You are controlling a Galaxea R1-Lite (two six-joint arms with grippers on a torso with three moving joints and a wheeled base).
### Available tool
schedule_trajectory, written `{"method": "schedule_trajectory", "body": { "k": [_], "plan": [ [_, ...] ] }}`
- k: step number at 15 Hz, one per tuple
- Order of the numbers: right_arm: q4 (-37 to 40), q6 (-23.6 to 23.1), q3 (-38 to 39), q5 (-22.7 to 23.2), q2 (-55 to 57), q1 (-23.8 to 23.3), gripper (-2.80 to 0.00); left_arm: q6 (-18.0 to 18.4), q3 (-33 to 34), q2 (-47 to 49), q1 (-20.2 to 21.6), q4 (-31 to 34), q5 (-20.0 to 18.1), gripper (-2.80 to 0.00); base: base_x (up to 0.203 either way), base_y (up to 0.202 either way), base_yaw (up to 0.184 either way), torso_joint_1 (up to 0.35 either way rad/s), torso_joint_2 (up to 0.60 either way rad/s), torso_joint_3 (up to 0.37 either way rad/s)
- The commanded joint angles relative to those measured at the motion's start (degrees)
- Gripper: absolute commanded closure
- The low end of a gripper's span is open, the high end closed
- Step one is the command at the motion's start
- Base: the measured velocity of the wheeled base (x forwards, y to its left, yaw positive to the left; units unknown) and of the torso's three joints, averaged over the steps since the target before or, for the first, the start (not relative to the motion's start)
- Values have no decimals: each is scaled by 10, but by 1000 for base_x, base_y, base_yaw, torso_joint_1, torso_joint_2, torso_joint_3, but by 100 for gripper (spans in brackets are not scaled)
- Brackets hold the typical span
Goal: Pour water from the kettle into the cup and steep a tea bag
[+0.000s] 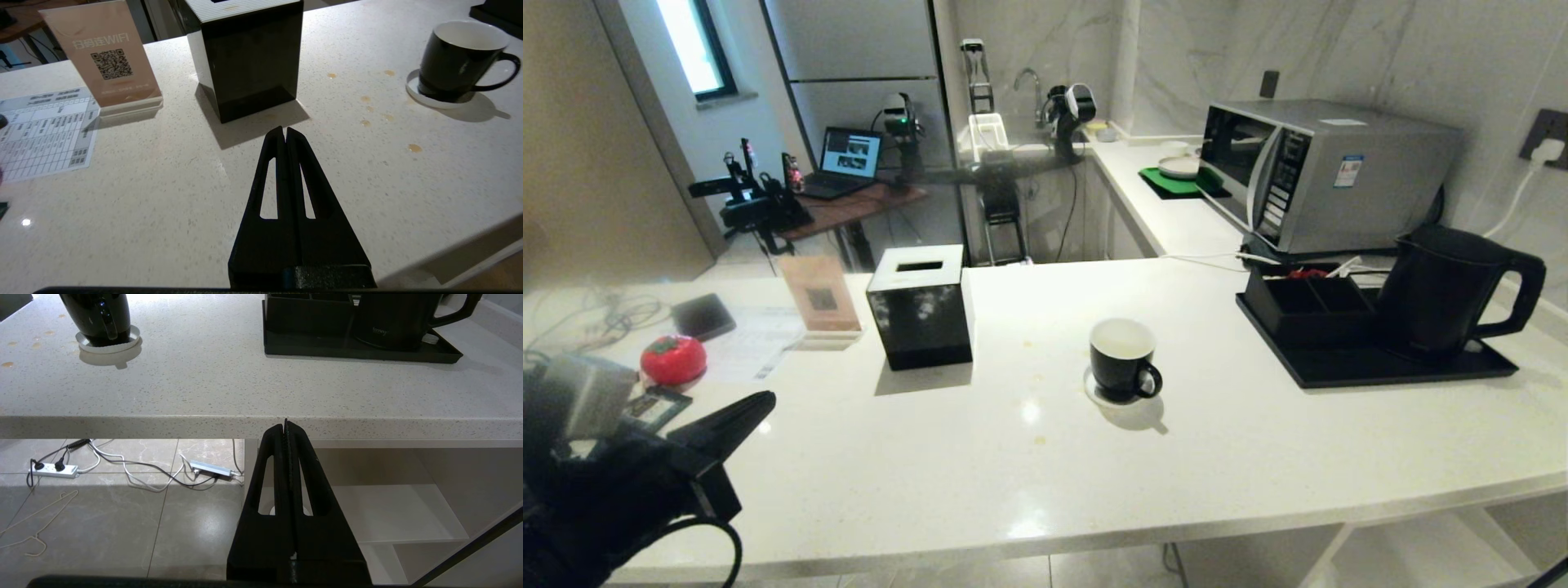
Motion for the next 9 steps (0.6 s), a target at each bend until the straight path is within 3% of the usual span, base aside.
{"method": "schedule_trajectory", "body": {
  "k": [1, 5, 9],
  "plan": [
    [0, 0, 0, 0, 1, 0, 0, 2, 8, -115, 1, 54, -1, 0, 0, 0, 0, 0, 0, 0],
    [-1, 0, 0, 0, 1, 0, 0, 2, 9, -299, -4, 242, 0, 0, 0, 0, 0, 0, 0, 0],
    [0, 0, 0, 0, 1, 0, 0, 1, 10, -416, -8, 391, 0, 0, 0, 0, 0, 0, 0, 0]
  ]
}}
